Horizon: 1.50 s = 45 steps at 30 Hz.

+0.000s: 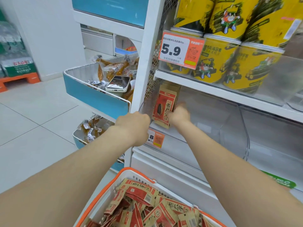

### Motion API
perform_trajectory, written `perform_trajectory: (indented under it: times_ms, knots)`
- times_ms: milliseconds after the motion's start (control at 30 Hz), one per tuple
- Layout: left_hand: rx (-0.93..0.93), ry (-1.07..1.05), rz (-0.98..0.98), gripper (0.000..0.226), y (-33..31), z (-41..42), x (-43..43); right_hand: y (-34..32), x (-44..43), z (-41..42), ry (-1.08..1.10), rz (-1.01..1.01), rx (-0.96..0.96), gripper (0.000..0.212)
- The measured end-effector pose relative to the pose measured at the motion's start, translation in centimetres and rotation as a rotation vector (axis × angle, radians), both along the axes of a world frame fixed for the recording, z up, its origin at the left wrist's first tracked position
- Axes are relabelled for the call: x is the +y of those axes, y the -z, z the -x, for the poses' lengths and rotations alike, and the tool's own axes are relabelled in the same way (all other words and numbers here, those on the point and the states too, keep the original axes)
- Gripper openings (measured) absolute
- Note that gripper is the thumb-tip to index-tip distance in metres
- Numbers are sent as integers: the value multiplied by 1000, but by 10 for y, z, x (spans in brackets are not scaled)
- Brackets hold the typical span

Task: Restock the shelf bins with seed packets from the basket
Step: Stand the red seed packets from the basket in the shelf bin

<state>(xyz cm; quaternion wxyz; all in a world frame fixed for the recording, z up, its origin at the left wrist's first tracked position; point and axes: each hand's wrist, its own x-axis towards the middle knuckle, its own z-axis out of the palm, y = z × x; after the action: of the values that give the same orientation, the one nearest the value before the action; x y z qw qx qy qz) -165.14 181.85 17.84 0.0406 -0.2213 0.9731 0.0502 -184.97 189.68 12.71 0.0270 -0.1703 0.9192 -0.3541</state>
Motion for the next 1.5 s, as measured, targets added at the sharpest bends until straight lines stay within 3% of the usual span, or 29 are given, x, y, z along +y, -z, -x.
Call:
perform_trajectory:
  times_ms: [200,267,333,400,567,800,933,1167,1333,1433,1500]
  knots:
    - [18,24,-19,20,-1,4,1,19,-33,16,39,-70,-39,83]
    - [22,36,-23,18,-2,5,1,22,-38,18,50,-61,-13,72]
    - [31,46,-25,18,-1,5,0,23,-38,17,6,-91,-1,44]
    - [38,45,-29,18,-1,4,0,25,-34,19,-29,-171,18,29]
    - [1,34,-46,28,-3,2,4,26,-22,18,-84,-290,-7,28]
    - [-160,81,-74,26,-1,4,11,25,-17,15,-62,-174,117,18]
    - [-238,129,-78,40,3,8,13,24,-19,18,-44,-169,129,25]
    - [-345,166,-101,37,7,14,13,22,-8,17,-150,-280,87,21]
    - [-426,198,-94,32,7,12,15,16,6,13,-164,-254,167,17]
    - [-448,194,-104,42,5,5,15,12,13,9,-179,-278,216,21]
    - [-447,204,-88,37,8,3,15,9,15,4,-173,-293,240,27]
